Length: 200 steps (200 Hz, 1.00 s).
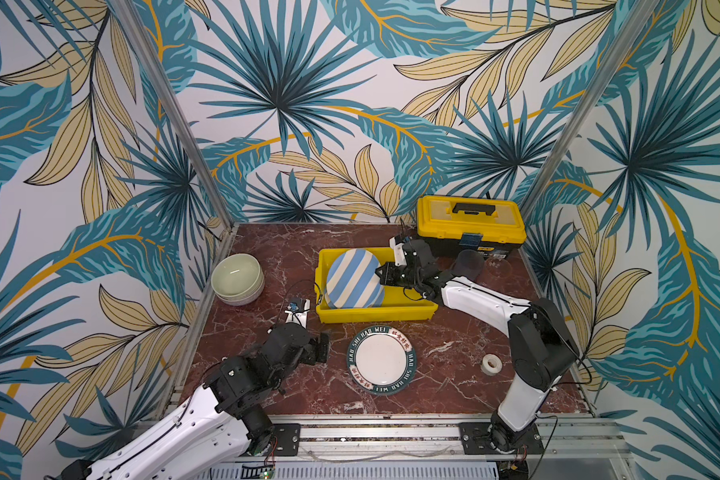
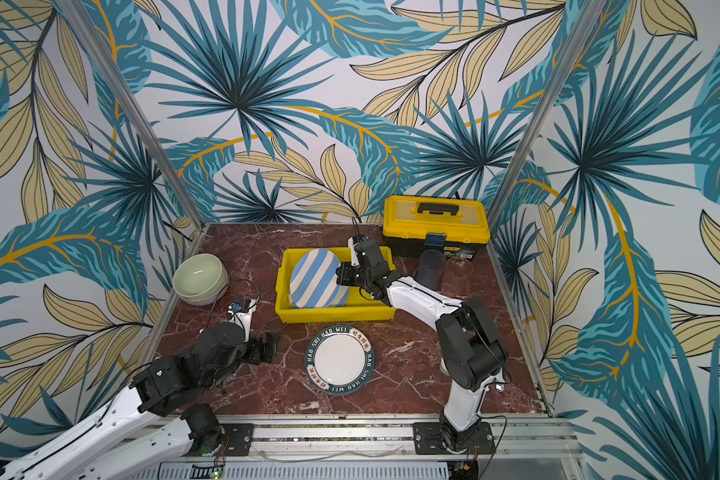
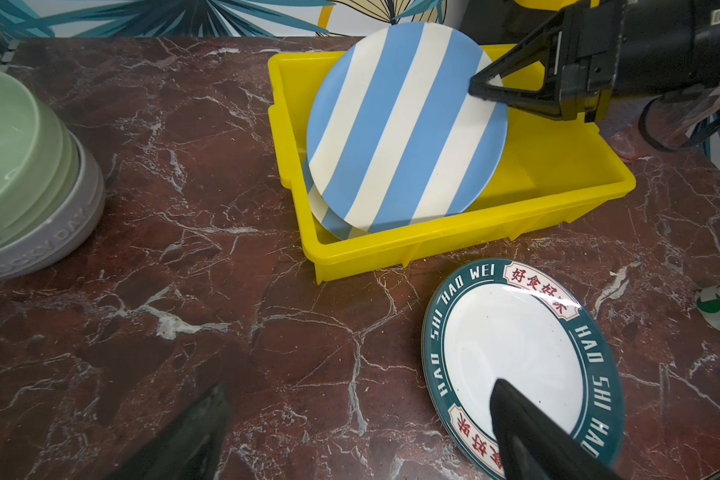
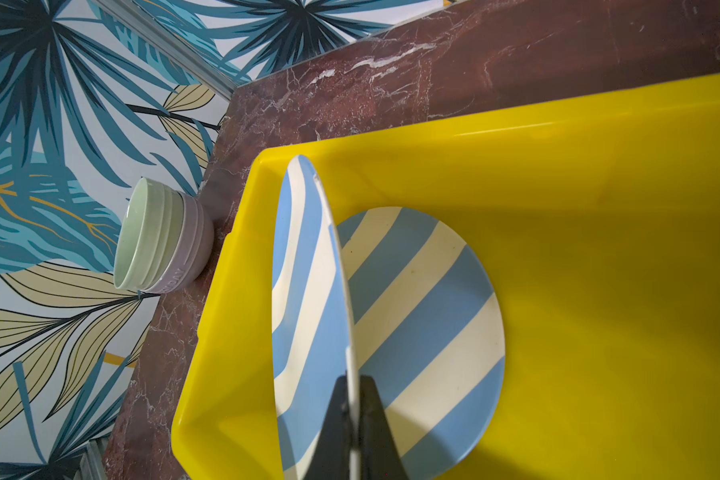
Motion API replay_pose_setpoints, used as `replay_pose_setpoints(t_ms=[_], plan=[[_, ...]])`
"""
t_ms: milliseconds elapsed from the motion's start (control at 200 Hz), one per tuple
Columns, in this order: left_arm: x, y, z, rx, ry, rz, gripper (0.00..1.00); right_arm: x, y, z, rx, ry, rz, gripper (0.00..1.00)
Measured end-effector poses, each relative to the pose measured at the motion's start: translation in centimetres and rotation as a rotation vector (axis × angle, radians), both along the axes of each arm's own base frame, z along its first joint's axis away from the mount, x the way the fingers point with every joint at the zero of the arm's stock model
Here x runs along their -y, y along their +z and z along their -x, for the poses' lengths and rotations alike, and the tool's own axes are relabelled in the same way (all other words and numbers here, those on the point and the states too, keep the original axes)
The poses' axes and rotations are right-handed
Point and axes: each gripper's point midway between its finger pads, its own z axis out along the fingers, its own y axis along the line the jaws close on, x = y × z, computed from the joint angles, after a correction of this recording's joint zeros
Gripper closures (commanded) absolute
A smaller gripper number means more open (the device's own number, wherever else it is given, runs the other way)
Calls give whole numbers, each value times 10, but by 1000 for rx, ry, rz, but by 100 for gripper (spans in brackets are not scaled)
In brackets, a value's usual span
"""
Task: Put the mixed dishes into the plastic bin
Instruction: 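Lower the striped plate into the yellow bin beside the first plate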
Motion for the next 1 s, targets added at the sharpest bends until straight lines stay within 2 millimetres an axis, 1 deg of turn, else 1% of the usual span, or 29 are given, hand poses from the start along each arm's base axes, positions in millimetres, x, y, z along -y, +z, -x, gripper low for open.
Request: replay_pose_setpoints(t_ms=[185, 431, 626, 911, 1001], plan=[[-1, -1, 0, 1, 5, -5, 2, -1, -14, -3, -30, -2, -5, 100], [-1, -1, 0, 2, 6, -6, 2, -3, -18, -4, -45, 1, -24, 100], [-1, -1, 0, 1, 5, -6, 2, -3, -24, -5, -59, 1, -30, 94], [-1, -1, 0, 1, 6, -6, 2, -2, -28, -7, -72, 1, -36, 92], [-1, -1, 0, 1, 6, -6, 2, -2, -28, -7, -73, 2, -42, 90]])
